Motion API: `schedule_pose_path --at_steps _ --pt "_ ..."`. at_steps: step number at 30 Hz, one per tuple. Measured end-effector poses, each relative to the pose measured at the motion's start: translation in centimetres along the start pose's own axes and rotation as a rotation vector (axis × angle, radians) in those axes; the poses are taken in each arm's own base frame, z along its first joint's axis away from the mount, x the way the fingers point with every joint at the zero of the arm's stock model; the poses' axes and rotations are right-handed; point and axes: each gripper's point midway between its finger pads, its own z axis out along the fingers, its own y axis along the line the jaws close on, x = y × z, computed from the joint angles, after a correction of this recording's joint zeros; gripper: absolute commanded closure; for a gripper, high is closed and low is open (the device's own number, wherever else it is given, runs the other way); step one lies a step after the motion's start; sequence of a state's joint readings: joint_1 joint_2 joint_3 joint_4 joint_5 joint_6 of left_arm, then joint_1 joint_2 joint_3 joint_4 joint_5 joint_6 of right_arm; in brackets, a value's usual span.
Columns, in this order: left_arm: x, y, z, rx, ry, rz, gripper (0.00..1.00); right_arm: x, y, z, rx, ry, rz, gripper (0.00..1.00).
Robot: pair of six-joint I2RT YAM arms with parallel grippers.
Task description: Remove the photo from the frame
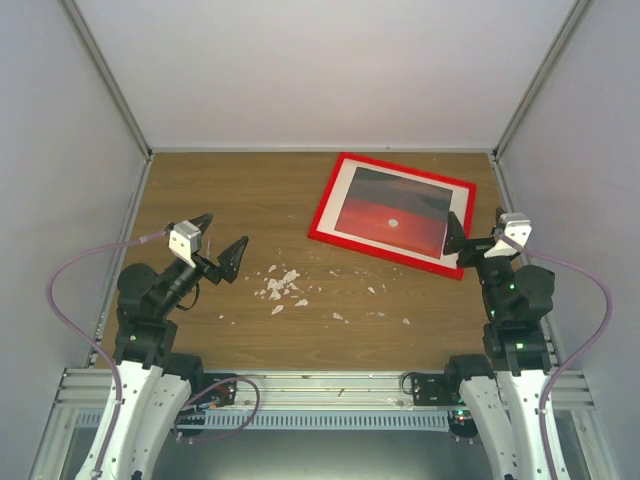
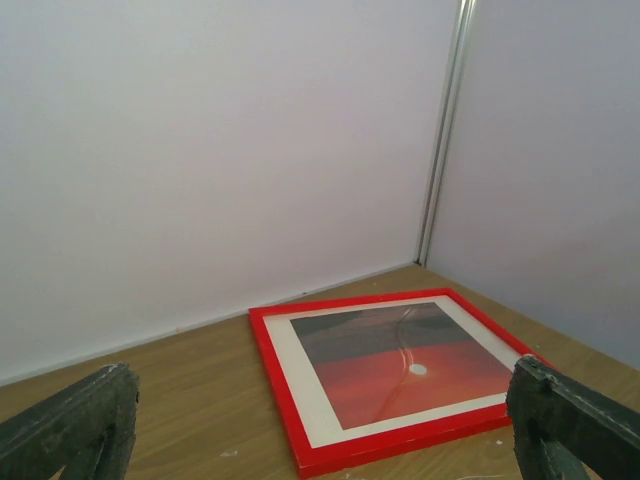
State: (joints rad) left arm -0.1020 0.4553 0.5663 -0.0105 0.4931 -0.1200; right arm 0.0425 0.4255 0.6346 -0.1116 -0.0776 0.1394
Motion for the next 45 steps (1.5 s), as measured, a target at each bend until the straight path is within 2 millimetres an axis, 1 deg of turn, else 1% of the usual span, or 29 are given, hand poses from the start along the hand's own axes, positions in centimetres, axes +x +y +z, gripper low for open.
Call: schedule_pose_path --at_steps 10,13,16,19,21,22,25,28,35,36,39,43,45 --pt "0.0 -0.1 0.0 0.005 0.002 -0.004 0.01 0.1 0.3 0.1 -0.016 0.004 0.016 0.0" --pt "-0.6 -0.5 0.3 0.031 0.005 -0.005 0.01 0.5 0.7 0.4 -0.044 0.023 0.026 0.0" --pt "-1.3 -0.7 0.5 0.051 0.002 -0.008 0.01 0.7 1.3 1.2 -0.082 0.048 0.04 0.0" --pt "-1.2 -0.9 0.8 0.067 0.012 -0.013 0.01 1.0 2.2 2.2 -0.136 0.086 0.056 0.01" --pt "-1.0 -1.0 1.1 0.084 0.027 -0.016 0.01 1.6 3.2 3.1 -0.202 0.131 0.078 0.0" --pt "-0.8 -1.1 1.2 0.097 0.037 -0.017 0.01 2.1 3.2 3.5 -0.203 0.15 0.082 0.01" --pt "-0.2 -1.3 1.7 0.126 0.069 -0.032 0.01 4.6 4.2 5.0 -0.268 0.253 0.124 0.0" --pt "0.7 -1.5 2.2 0.155 0.103 -0.053 0.01 7.2 4.7 6.3 -0.303 0.359 0.17 0.0" --pt "2.3 -1.4 2.8 0.179 0.162 -0.094 0.01 13.2 5.2 8.1 -0.315 0.576 0.241 0.0" --pt "2.4 -1.5 2.8 0.181 0.166 -0.097 0.01 14.0 5.2 8.3 -0.312 0.602 0.246 0.0" --pt "2.4 -1.5 2.8 0.185 0.167 -0.104 0.01 17.3 5.4 8.9 -0.305 0.709 0.267 0.0" --pt "2.5 -1.6 2.8 0.191 0.173 -0.126 0.01 21.3 5.7 9.2 -0.276 0.853 0.272 0.0" --pt "2.6 -1.7 2.8 0.194 0.175 -0.13 0.01 22.7 5.9 9.1 -0.267 0.901 0.267 0.01"
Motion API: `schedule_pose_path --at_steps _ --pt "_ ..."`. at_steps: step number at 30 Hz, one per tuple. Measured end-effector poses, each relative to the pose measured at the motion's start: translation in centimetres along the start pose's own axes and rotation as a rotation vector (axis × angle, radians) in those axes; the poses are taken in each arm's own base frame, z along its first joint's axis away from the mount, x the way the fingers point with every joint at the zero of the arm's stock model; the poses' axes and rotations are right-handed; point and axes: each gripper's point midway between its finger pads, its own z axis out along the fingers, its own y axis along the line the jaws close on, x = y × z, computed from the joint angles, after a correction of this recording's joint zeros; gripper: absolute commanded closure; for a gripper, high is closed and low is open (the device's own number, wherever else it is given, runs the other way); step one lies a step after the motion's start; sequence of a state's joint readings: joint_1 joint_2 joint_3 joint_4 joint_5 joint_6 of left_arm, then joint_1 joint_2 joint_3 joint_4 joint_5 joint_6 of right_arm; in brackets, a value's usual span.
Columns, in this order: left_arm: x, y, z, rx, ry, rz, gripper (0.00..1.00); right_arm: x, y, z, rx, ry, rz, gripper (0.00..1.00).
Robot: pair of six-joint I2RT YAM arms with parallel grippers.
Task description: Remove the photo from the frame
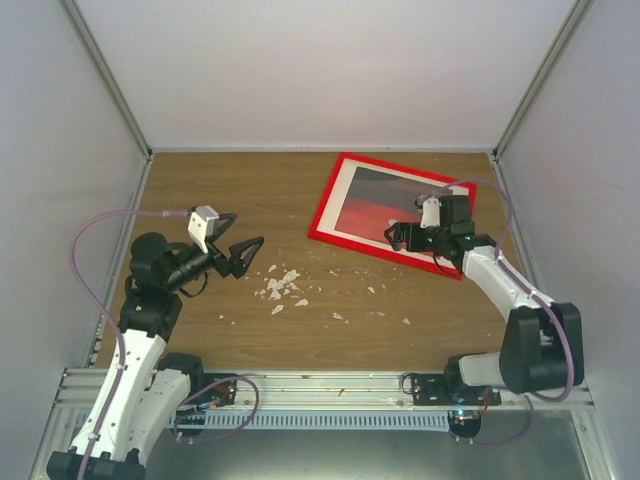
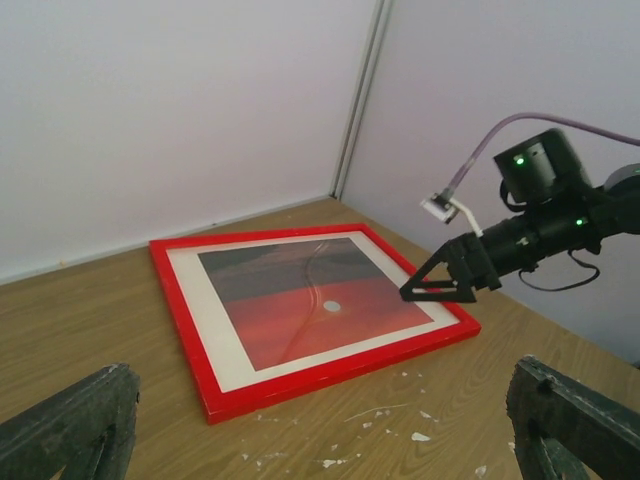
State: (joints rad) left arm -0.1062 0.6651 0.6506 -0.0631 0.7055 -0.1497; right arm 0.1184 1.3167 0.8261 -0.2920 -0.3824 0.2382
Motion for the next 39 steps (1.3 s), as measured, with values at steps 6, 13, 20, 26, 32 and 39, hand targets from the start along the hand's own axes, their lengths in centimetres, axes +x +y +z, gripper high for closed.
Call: schedule_pose_path --at_steps 6,13,20,26,32,39 --pt "0.0 -0.1 0.0 0.004 0.001 -0.007 0.01 2.4 -1.2 2.9 0.046 0.131 0.019 0.0" --pt "0.2 -0.2 0.2 0.008 0.007 -0.022 0.01 4.3 -1.8 4.8 0.077 0.222 0.012 0.01" --pt "1.3 0.7 1.3 -0.019 0.045 -0.096 0.01 5.8 -2.4 5.9 0.089 0.28 0.012 0.0" --pt "3.9 2.2 2.6 -0.049 0.122 -0.249 0.01 6.9 -2.0 6.4 0.088 0.317 -0.008 0.0" --pt "8.6 3.1 4.1 -0.066 0.244 -0.425 0.01 7.0 -1.1 6.8 0.087 0.318 -0.045 0.0" --pt "13.0 2.4 4.7 -0.07 0.349 -0.557 0.01 7.7 0.9 7.1 0.055 0.337 -0.09 0.0"
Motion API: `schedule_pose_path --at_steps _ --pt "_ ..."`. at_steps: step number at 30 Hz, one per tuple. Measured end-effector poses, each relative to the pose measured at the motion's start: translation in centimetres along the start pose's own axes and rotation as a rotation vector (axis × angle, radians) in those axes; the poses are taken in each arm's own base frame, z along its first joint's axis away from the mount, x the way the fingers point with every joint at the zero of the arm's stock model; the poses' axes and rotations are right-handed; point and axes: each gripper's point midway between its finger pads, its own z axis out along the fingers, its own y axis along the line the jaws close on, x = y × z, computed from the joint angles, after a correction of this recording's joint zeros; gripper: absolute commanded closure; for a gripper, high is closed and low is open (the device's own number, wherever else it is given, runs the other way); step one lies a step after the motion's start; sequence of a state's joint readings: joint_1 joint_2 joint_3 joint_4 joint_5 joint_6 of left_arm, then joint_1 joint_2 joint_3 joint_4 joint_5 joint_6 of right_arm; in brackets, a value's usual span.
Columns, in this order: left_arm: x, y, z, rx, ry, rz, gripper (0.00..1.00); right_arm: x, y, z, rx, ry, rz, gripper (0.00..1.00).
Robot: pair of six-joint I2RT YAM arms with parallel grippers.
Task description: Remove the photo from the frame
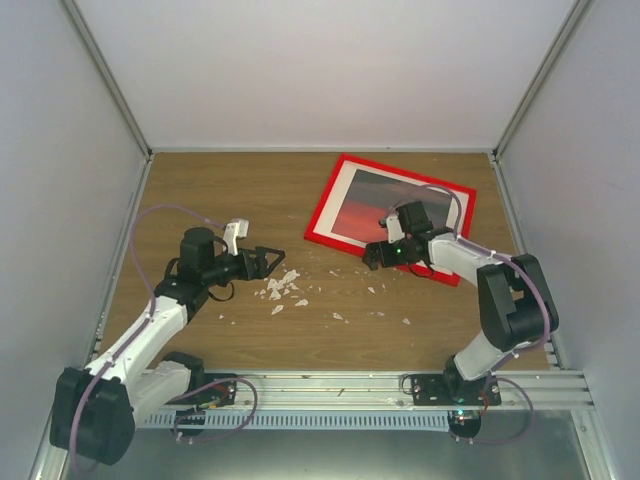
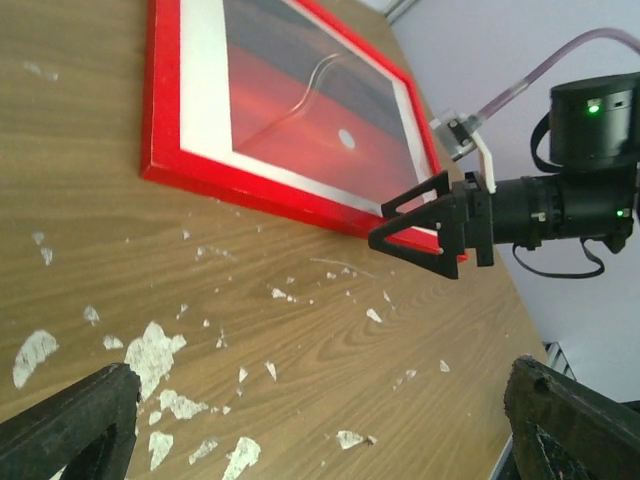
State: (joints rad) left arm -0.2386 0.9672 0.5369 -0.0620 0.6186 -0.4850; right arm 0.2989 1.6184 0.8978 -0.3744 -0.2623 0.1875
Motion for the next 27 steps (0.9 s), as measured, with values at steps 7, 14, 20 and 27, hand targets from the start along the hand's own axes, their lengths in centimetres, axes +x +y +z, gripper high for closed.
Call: schedule_pose_path --at_steps 7,14,20,27 --pt "1.4 1.0 1.2 -0.028 0.037 -0.062 0.01 0.5 3.7 1.1 -0.05 0.041 -0.082 0.0" --pt "1.1 1.5 1.3 -0.061 0.015 -0.074 0.01 0.2 8.9 2.1 -0.124 0.071 -0.183 0.0" --pt "1.2 1.8 1.5 -0.084 0.01 -0.087 0.01 -0.1 9.2 1.8 -0.071 0.085 -0.213 0.0" --pt "3.4 0.8 3.2 -0.067 0.079 -0.104 0.01 1.3 6.3 1.4 0.079 0.142 -0.21 0.03"
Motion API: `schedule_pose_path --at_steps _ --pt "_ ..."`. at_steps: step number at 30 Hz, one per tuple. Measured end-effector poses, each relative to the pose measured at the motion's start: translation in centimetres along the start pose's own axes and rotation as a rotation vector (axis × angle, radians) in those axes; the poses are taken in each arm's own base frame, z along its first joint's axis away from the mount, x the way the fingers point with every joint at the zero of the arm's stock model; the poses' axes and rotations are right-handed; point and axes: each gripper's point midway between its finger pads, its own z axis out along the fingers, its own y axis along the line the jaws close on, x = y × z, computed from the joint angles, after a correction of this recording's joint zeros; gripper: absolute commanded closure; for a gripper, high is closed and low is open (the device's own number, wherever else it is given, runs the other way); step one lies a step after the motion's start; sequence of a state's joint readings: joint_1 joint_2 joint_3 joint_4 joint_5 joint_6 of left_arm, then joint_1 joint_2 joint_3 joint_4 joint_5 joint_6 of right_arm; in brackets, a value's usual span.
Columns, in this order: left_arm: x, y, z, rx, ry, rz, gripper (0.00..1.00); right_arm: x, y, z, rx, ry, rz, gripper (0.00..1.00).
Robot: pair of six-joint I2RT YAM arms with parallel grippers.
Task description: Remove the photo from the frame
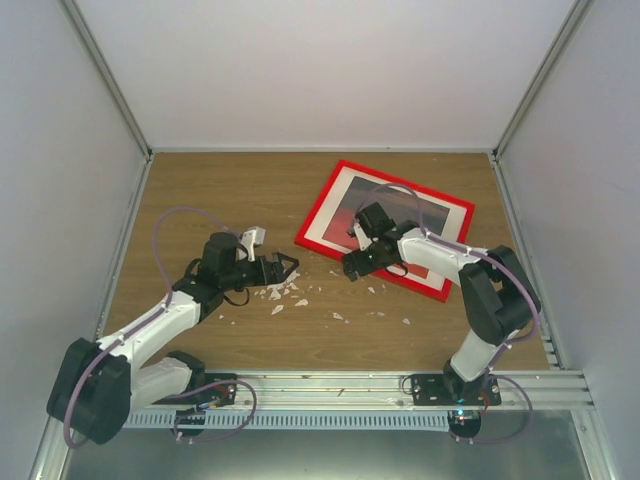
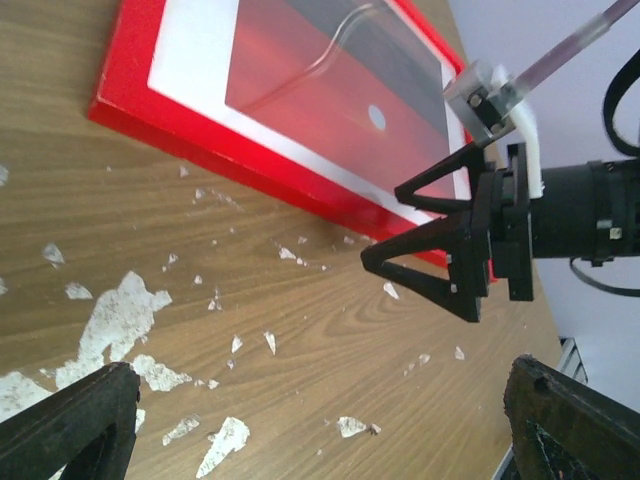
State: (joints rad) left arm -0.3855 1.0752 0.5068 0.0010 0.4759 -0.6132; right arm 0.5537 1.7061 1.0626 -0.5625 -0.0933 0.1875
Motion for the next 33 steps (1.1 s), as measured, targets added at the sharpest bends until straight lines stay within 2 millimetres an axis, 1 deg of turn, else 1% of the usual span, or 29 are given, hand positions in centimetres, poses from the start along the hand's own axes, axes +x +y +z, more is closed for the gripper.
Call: schedule_pose_path --at_steps 3,5,9,14,18,23,26,28,29,31,33 --pt "0.9 0.0 0.9 -0.006 0.03 -0.009 0.01 0.6 -0.7 -0.1 0.041 0.018 0.002 0.1" --pt "1.2 0.3 1.4 -0.015 0.04 -0.017 0.01 1.0 -1.2 0.0 0.065 0.029 0.001 0.16" --pt "1.2 0.7 1.8 -0.033 0.037 -0.028 0.01 1.7 -1.7 0.0 0.092 0.054 0.0 0.26" --pt "1.2 1.3 1.9 -0.057 0.026 -0.039 0.01 1.7 -1.3 0.1 0.073 0.054 -0.005 0.28" --pt "1.4 2.0 2.2 -0.074 0.029 -0.056 0.01 1.7 -0.8 0.1 0.062 0.053 -0.015 0.31" --pt "2.1 2.9 3.0 -0.092 0.052 -0.083 0.01 1.8 2.3 0.2 -0.021 0.062 -0.059 0.32" --pt "2.4 3.5 3.6 -0.103 0.065 -0.102 0.01 1.8 4.5 0.4 -0.078 0.071 -0.087 0.34" --pt "2.6 3.8 3.8 -0.107 0.071 -0.11 0.01 1.7 5.3 0.4 -0.091 0.071 -0.097 0.34" --pt "2.7 3.9 3.9 -0.11 0.074 -0.114 0.01 1.7 5.4 0.4 -0.088 0.069 -0.099 0.31" --pt "2.7 3.9 4.0 -0.11 0.075 -0.116 0.01 1.5 5.0 0.3 -0.061 0.062 -0.091 0.29" --pt "2.7 3.9 4.0 -0.108 0.073 -0.117 0.01 1.3 3.8 -0.1 -0.019 0.052 -0.076 0.27"
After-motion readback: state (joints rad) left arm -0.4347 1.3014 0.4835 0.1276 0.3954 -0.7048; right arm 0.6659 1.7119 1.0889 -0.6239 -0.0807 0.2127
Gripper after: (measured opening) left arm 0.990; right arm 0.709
